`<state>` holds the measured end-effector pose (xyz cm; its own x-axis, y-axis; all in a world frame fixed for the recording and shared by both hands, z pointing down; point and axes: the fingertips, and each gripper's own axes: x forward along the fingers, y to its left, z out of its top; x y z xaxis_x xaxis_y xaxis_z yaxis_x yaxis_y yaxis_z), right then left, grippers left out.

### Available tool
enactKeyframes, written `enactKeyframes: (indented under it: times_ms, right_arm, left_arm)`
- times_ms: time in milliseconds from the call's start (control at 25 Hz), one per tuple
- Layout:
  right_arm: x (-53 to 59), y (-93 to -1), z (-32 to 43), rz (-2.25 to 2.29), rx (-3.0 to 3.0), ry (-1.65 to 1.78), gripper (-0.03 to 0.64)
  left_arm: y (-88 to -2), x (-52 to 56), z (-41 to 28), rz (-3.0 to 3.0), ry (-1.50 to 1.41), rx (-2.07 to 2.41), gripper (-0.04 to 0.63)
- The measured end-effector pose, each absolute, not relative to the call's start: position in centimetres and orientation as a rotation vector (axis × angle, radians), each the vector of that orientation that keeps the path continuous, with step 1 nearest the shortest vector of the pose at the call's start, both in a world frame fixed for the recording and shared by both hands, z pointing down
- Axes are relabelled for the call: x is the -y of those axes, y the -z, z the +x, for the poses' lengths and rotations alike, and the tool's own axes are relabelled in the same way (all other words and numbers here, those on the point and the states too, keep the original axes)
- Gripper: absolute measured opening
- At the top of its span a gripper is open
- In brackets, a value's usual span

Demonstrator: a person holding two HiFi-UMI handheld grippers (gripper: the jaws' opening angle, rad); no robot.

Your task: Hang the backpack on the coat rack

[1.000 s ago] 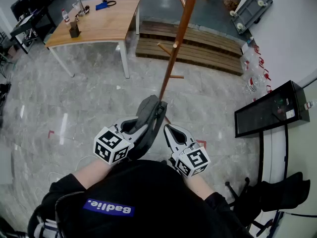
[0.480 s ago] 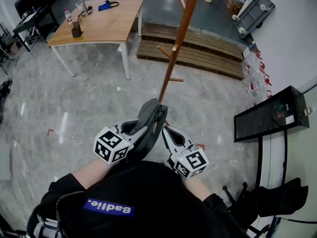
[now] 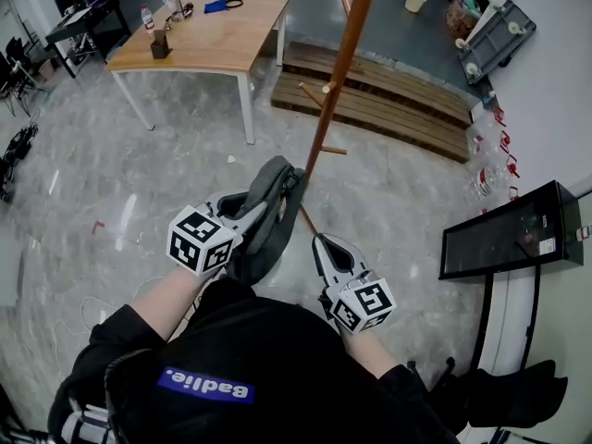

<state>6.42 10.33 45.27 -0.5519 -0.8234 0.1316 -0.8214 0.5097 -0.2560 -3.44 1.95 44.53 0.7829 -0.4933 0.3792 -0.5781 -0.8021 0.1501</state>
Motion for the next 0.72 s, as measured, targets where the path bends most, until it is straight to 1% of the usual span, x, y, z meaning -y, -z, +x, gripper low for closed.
enactKeyframes:
  times_ms: [320, 720]
  right_arm:
    - [-5.8, -45.6, 6.2, -1.531, -2.745, 0.456, -0.003]
    - [3.7, -44.7, 5.1, -1.744, -2.548, 0.513, -0.003]
  left_arm:
    - [-44.0, 5.3, -3.7, 2.737, -0.433, 0.846, 0.103]
    - [-44.5, 16.8, -4.1, 2.792, -0.487, 0.658, 0.103]
